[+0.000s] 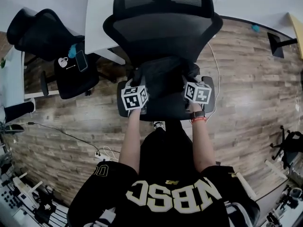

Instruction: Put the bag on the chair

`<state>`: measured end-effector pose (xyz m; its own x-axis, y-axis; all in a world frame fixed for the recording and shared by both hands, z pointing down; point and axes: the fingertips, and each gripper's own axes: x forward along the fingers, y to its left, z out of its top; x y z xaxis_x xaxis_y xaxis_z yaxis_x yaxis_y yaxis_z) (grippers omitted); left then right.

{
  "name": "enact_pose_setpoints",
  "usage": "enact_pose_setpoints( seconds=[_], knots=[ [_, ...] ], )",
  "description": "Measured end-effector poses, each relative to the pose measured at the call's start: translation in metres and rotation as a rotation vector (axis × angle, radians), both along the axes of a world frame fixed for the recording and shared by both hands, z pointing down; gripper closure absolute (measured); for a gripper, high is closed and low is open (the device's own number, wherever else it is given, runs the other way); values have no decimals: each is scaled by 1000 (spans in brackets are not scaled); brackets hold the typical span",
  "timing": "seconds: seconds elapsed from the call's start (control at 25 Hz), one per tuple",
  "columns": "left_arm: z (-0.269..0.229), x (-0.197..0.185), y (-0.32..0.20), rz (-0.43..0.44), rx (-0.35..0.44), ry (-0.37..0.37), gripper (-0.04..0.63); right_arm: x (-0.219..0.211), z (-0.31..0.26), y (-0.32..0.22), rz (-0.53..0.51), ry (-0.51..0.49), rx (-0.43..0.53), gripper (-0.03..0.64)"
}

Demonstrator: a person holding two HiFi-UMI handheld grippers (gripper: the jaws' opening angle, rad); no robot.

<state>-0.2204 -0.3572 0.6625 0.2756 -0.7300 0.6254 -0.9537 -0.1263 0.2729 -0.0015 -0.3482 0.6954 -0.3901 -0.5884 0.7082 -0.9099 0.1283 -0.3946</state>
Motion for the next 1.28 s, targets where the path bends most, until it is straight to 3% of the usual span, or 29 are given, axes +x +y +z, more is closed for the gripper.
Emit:
enact_pose_setpoints(
  seconds=[0.8,0.96,1.28],
  knots=[
    [190,5,-11,15,-173,-52,543,9,183,-11,-91,110,-141,532],
    [219,5,-17,3,-169,-76,540,16,213,-14,-81,127,-184,528],
    [257,-4,-37,6,-228,-41,425,32,266,-14,-82,220,-249,462]
  ],
)
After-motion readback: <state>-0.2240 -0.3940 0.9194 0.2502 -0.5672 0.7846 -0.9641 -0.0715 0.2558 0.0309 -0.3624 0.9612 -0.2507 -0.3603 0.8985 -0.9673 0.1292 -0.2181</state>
